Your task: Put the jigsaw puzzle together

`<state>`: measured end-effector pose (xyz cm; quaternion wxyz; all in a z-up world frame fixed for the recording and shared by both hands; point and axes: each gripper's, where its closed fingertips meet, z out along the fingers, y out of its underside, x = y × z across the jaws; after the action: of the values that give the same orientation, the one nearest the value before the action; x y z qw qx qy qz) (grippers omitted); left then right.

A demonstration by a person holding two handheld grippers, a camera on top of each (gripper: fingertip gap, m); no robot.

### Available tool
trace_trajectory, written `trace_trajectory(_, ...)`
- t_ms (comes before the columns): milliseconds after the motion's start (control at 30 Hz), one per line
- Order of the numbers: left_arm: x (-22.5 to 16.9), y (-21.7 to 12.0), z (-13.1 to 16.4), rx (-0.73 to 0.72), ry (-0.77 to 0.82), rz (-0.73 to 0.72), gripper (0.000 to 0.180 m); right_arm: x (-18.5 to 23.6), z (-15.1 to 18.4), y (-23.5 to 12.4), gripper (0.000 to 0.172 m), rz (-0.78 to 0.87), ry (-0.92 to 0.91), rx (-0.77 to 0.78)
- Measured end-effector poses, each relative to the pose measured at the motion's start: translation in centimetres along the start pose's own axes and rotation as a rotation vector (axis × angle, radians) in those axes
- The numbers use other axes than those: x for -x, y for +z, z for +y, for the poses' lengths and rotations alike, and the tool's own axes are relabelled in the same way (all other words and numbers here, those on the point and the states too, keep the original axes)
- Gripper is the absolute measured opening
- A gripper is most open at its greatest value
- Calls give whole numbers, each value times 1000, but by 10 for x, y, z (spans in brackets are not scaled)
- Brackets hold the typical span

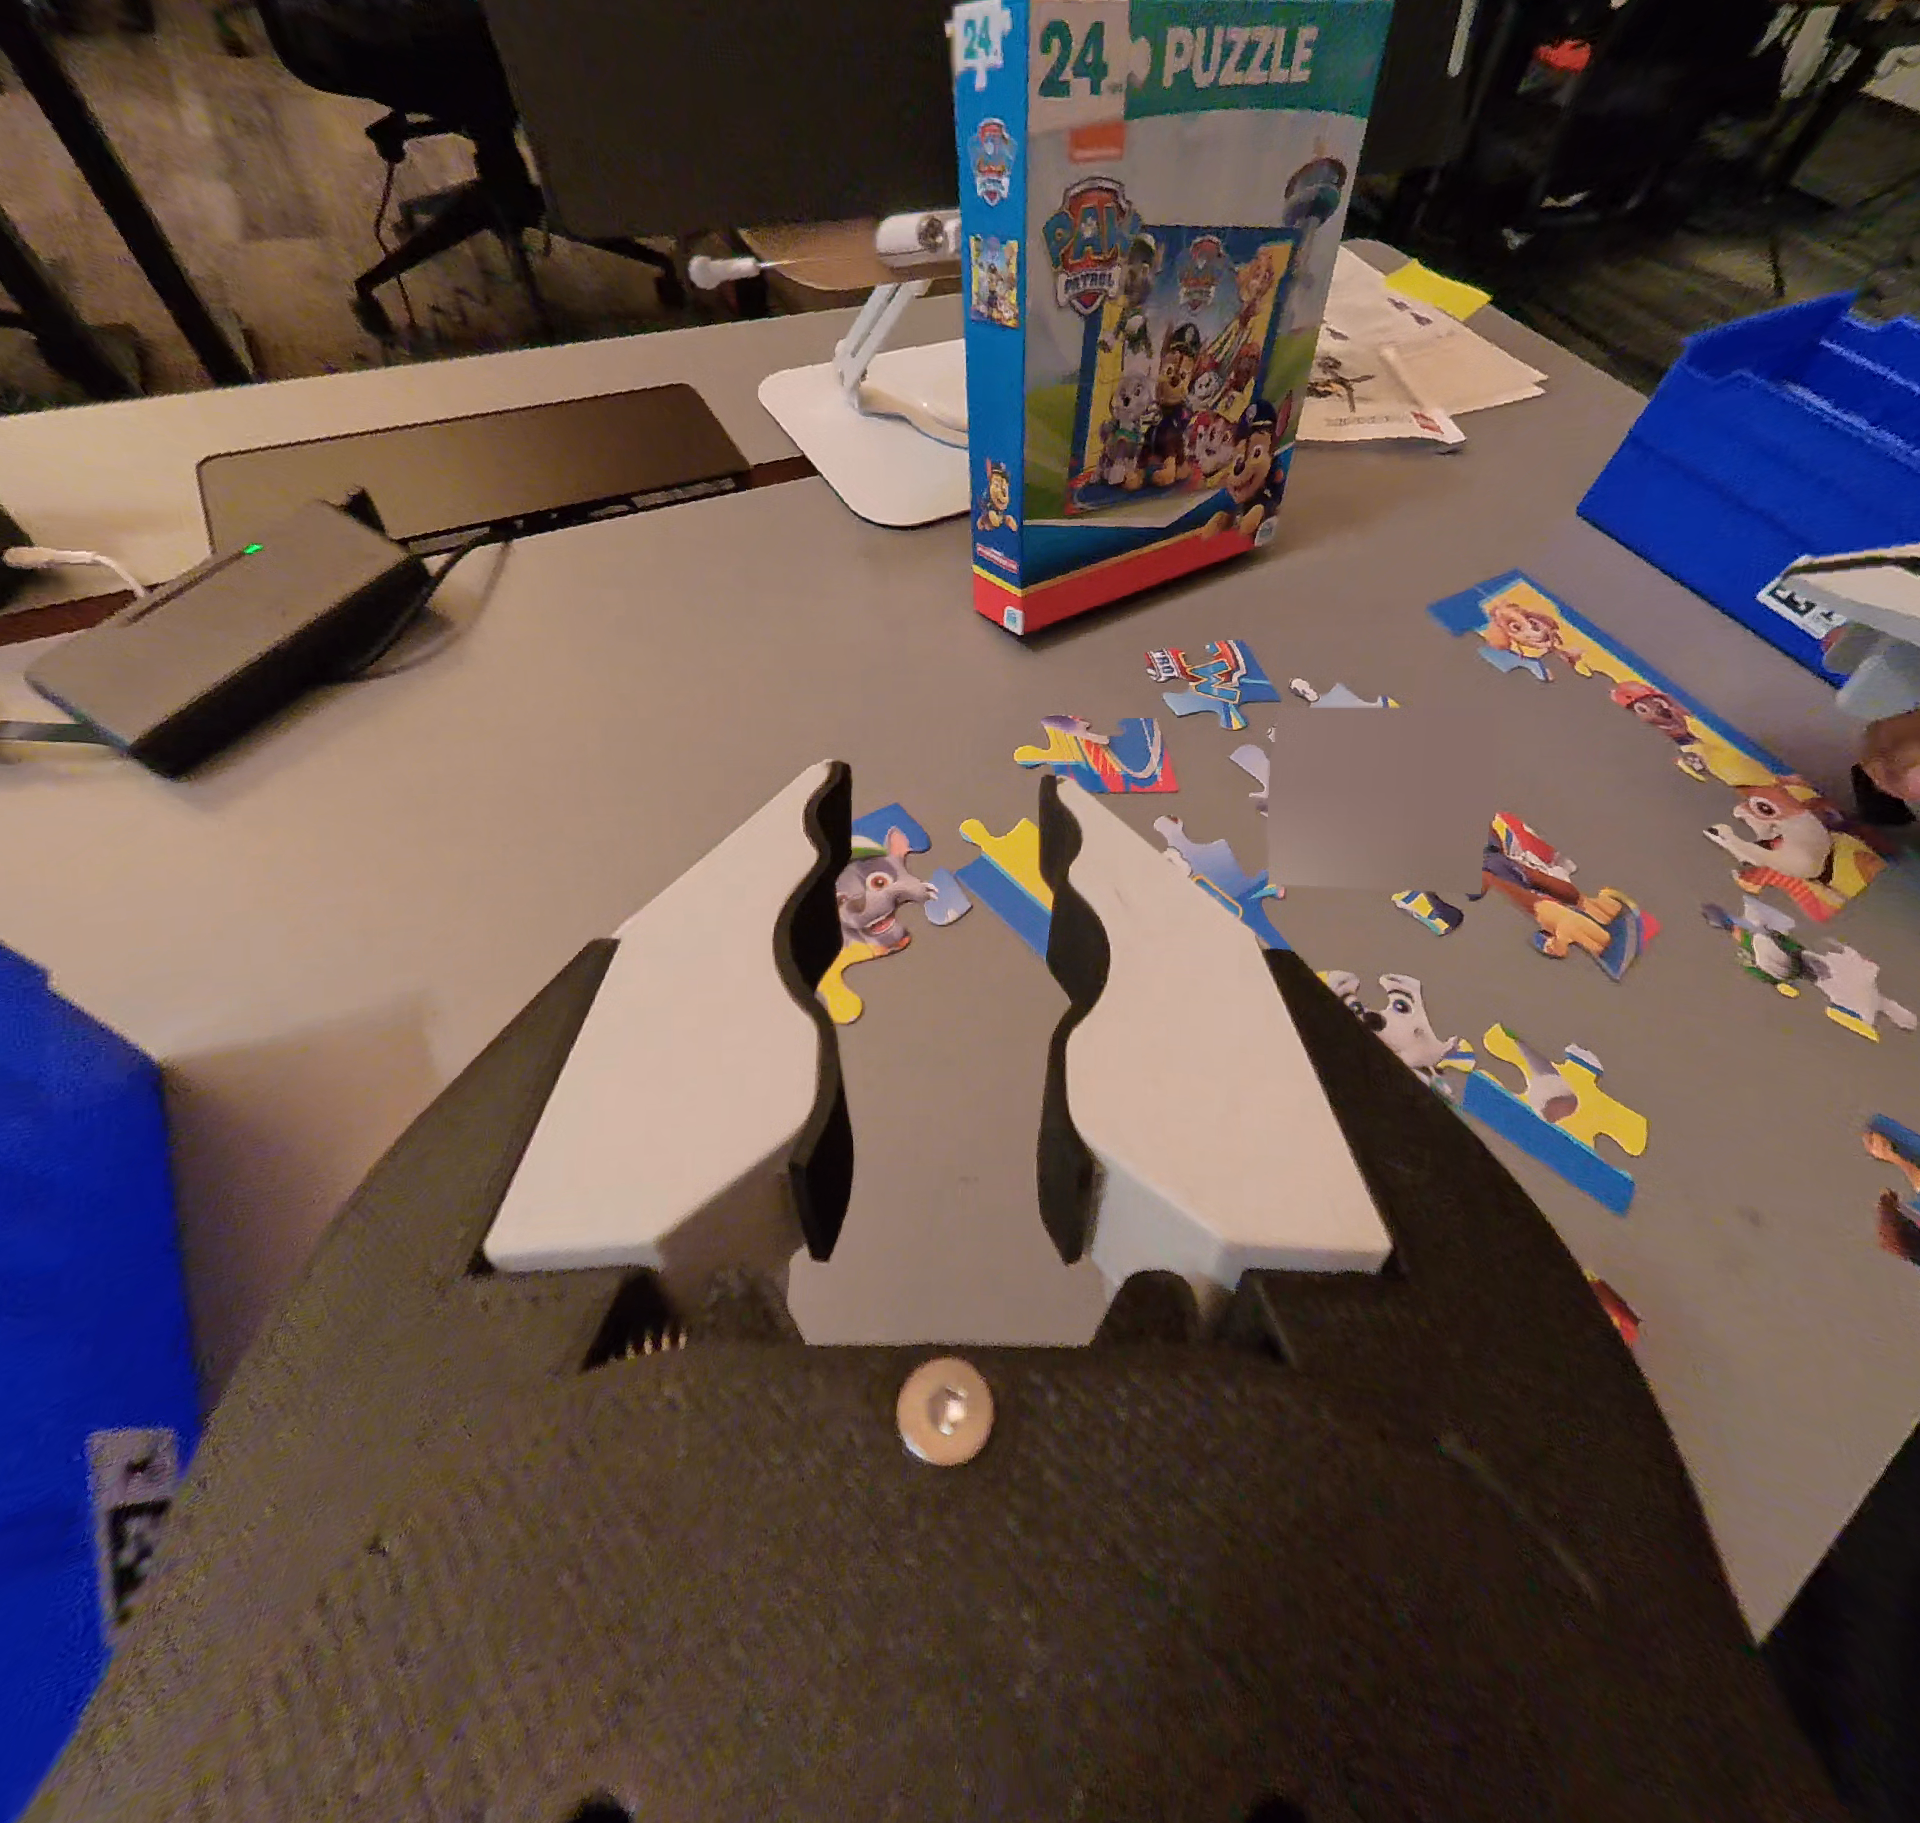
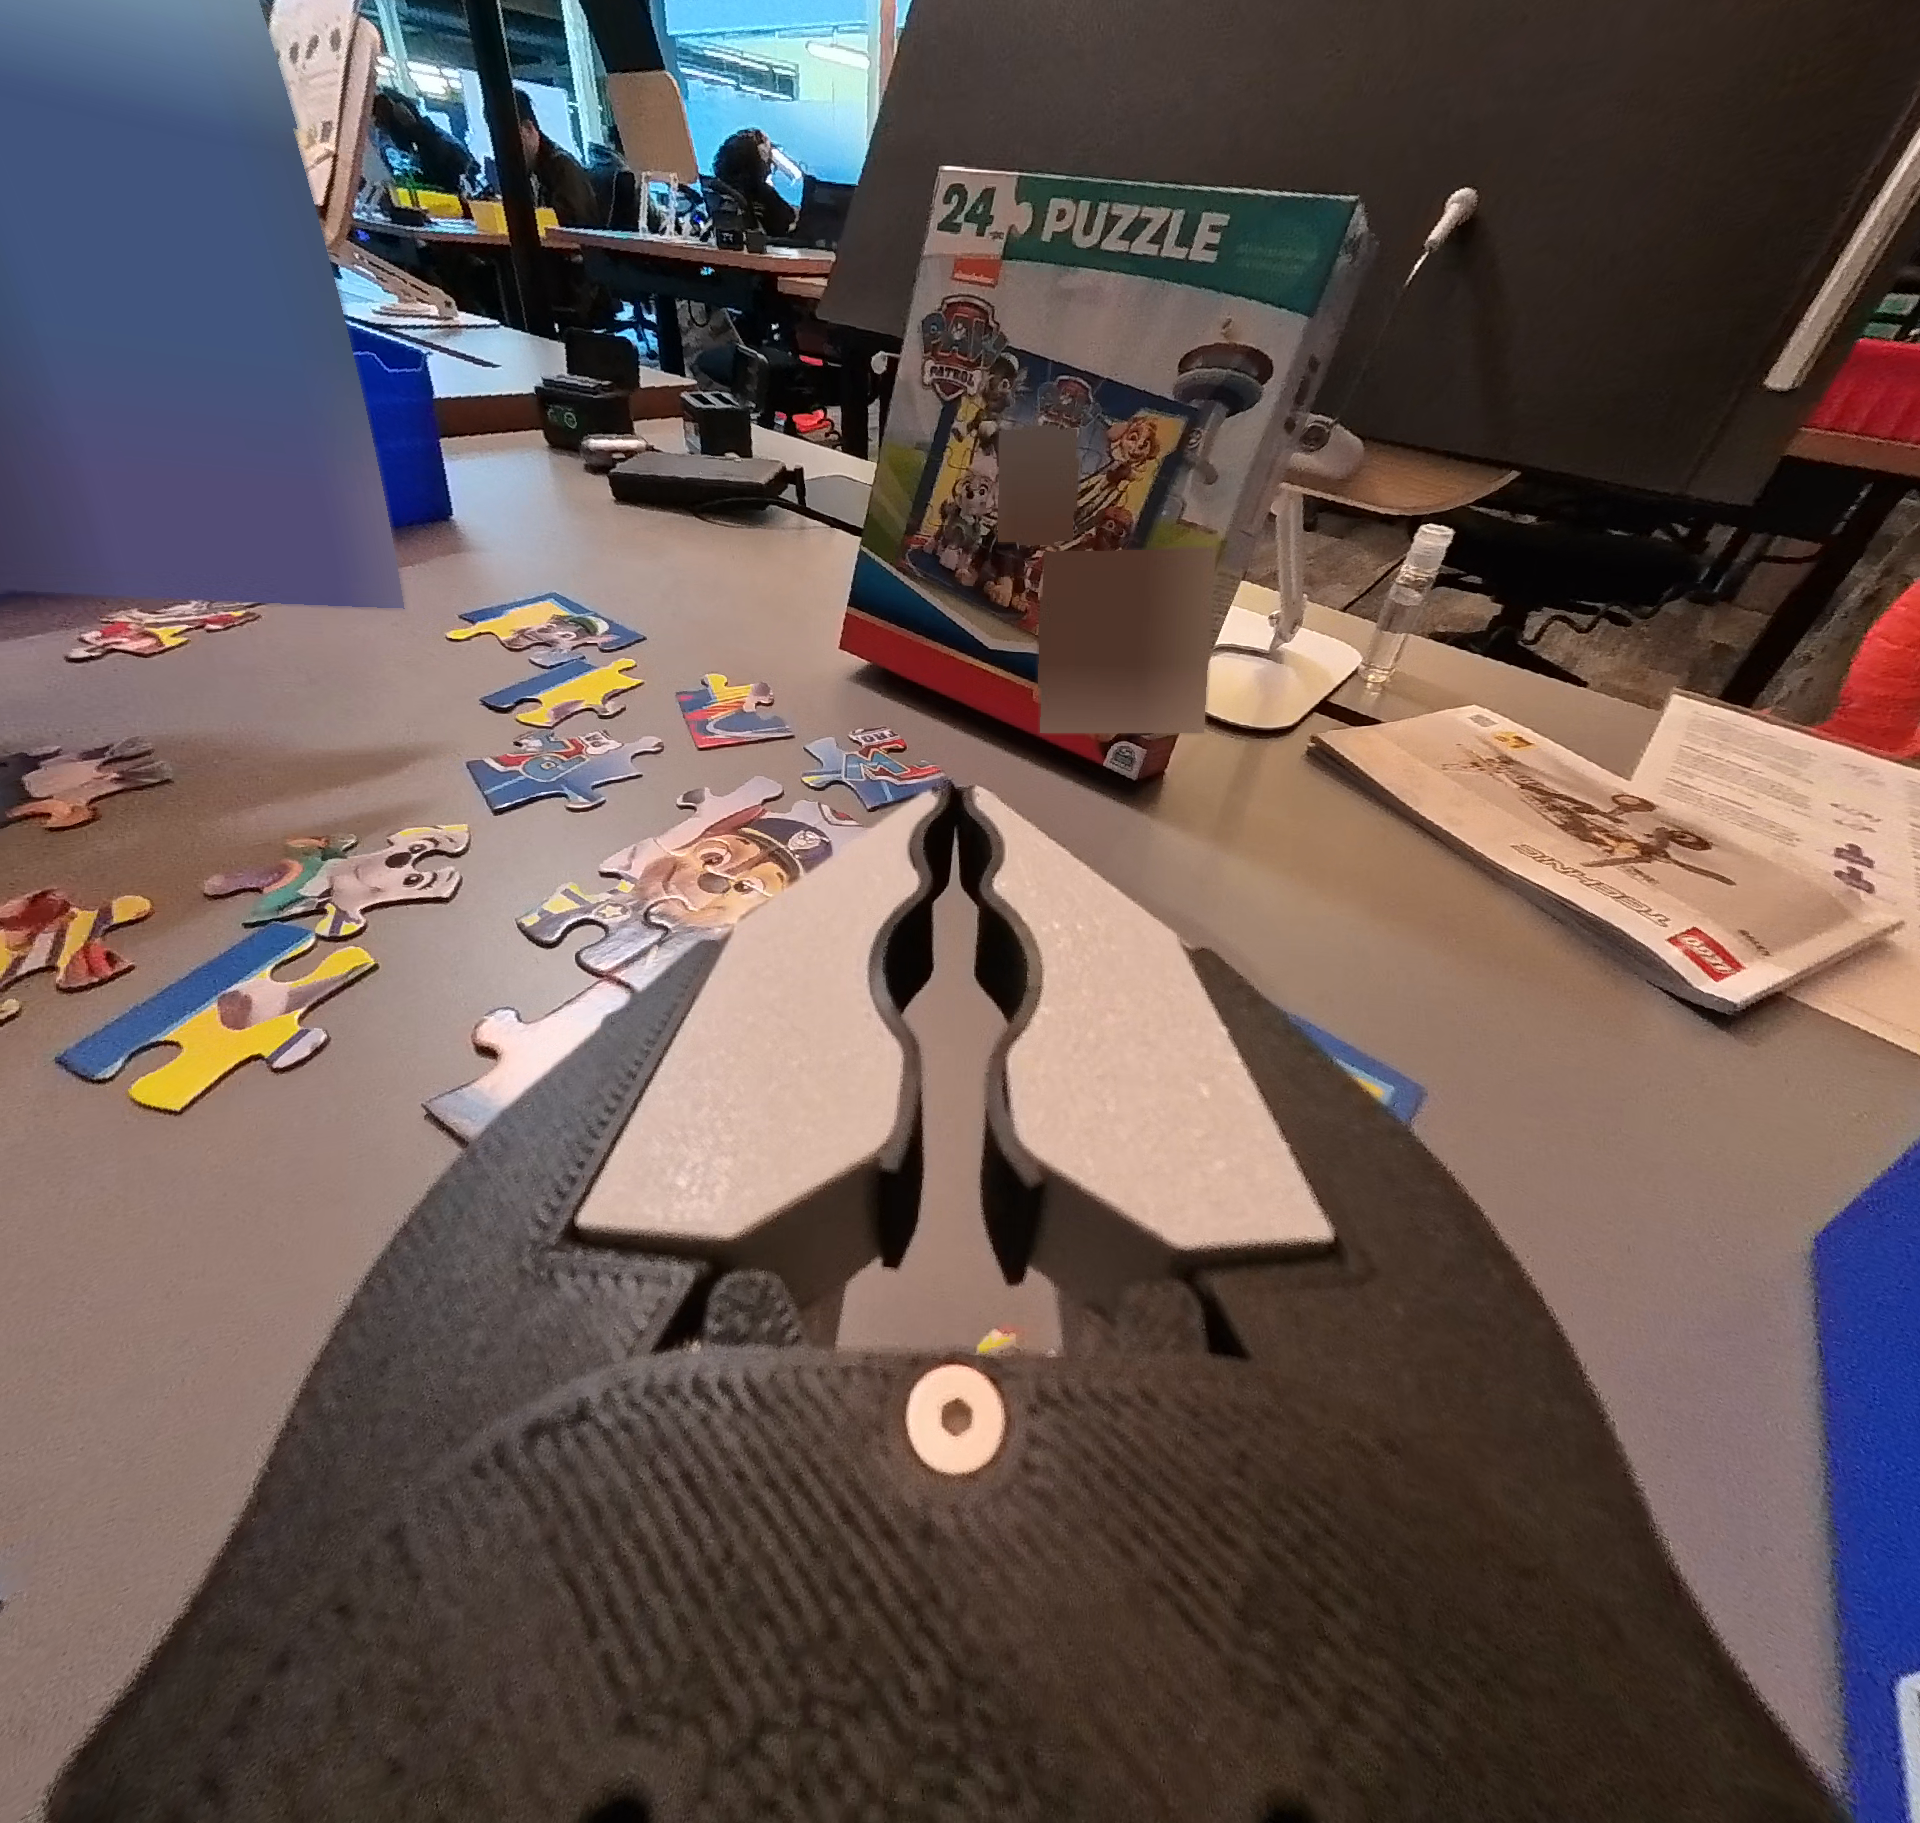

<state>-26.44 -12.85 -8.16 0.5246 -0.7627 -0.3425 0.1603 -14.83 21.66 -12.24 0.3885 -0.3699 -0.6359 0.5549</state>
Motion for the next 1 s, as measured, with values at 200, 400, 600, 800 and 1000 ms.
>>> trace_trajectory(200,4,-14,-3,-17,7,-24,34,-4,-2,-2,0,3,30,-19)
trace_trajectory(400,-2,-18,-9,-33,15,-11,34,-5,-2,-3,0,8,35,-21)
trace_trajectory(600,-12,-16,-14,-37,44,5,34,-6,-3,-6,0,11,52,-37)
trace_trajectory(800,-18,-12,-14,-30,63,8,34,-6,-4,-7,0,11,60,-42)
trace_trajectory(1000,-16,-13,-15,-43,55,3,34,-6,-3,-5,0,12,51,-34)
